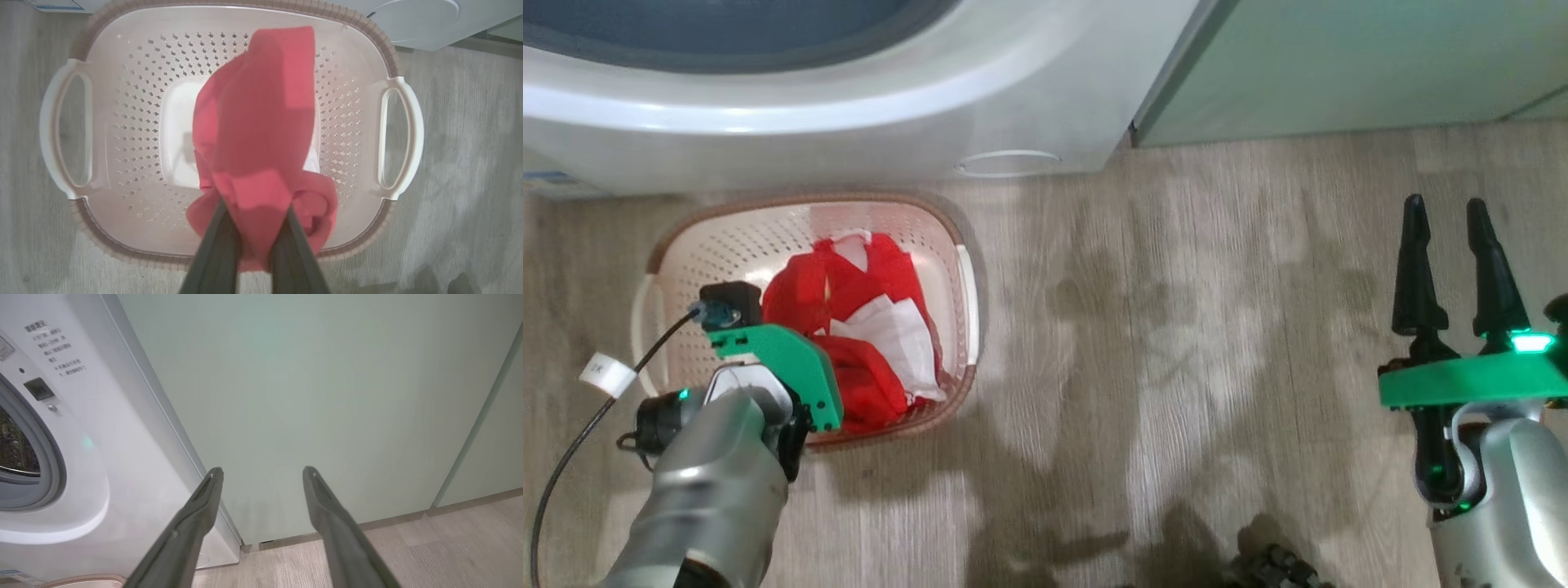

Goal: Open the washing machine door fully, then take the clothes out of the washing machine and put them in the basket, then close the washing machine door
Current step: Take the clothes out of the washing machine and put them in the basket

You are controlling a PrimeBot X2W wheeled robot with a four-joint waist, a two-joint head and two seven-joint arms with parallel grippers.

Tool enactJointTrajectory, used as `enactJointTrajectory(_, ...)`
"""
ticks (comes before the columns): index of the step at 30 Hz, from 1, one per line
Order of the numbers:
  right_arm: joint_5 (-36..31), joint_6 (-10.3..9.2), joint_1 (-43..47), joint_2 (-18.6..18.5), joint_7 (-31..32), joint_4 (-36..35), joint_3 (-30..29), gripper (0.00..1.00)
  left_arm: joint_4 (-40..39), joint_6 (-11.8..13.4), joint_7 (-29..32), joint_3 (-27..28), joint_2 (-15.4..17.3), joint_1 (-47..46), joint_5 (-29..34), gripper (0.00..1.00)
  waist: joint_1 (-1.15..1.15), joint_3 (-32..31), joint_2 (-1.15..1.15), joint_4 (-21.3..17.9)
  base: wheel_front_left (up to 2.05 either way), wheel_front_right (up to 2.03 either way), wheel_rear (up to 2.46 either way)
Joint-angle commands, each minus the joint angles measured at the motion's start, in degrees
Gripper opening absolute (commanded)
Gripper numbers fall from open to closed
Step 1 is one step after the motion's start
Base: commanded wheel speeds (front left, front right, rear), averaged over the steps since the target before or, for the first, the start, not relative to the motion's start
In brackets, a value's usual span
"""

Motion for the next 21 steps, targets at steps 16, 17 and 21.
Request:
enactJointTrajectory(16, -1.0, -0.04, 2.1, 0.2, -0.6, -0.1, 0.8, 1.0, -2.0, -2.6, -13.2, 2.1, 1.8, 1.6, -2.2, 1.0, 0.0, -7.4, 0.0, 1.8, 0.0, 0.0, 0.0)
enactJointTrajectory(17, -1.0, -0.04, 2.5, 0.3, -0.6, 0.0, 0.9, 1.0, -2.8, -3.2, -13.6, 2.1, 2.0, 1.9, -2.2, 1.0, 0.0, -8.4, 0.0, 2.0, 0.0, 0.0, 0.0)
enactJointTrajectory(21, -1.0, -0.04, 4.0, 0.6, -0.6, 0.6, 0.6, 1.0, -9.3, -4.6, -13.9, 3.1, 3.0, 4.1, -2.3, 1.0, 0.0, -12.6, 0.0, 3.0, 0.0, 0.0, 0.0)
